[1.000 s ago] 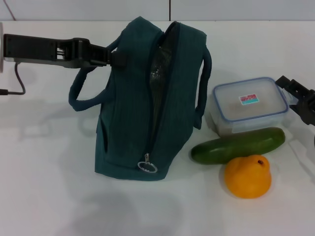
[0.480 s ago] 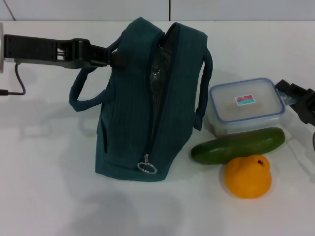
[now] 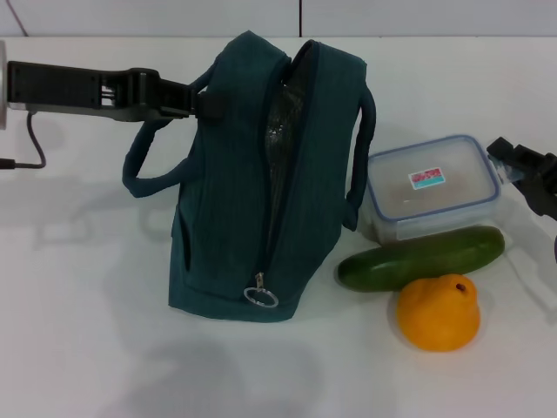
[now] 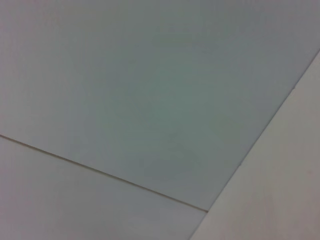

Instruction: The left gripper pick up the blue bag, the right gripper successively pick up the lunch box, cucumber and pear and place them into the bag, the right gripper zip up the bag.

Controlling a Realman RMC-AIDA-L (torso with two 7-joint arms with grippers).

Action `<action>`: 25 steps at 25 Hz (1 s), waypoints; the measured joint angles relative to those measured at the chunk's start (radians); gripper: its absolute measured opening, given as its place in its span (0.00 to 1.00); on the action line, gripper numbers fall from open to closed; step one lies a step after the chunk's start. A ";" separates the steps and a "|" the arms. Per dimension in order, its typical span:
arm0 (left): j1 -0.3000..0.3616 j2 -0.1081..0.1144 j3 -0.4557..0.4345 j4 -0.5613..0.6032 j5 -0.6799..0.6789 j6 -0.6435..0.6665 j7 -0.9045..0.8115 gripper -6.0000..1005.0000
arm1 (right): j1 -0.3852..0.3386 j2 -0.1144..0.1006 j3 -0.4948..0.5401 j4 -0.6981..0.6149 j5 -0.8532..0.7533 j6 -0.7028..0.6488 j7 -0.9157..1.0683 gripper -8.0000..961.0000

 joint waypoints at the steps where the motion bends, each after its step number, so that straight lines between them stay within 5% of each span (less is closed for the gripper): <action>1: 0.000 -0.001 0.000 0.000 0.000 0.000 0.000 0.08 | 0.000 0.000 0.000 0.000 0.000 -0.002 0.021 0.11; 25: -0.007 -0.010 0.000 -0.002 -0.001 0.000 0.016 0.09 | -0.013 0.001 0.012 0.000 0.022 -0.112 0.556 0.12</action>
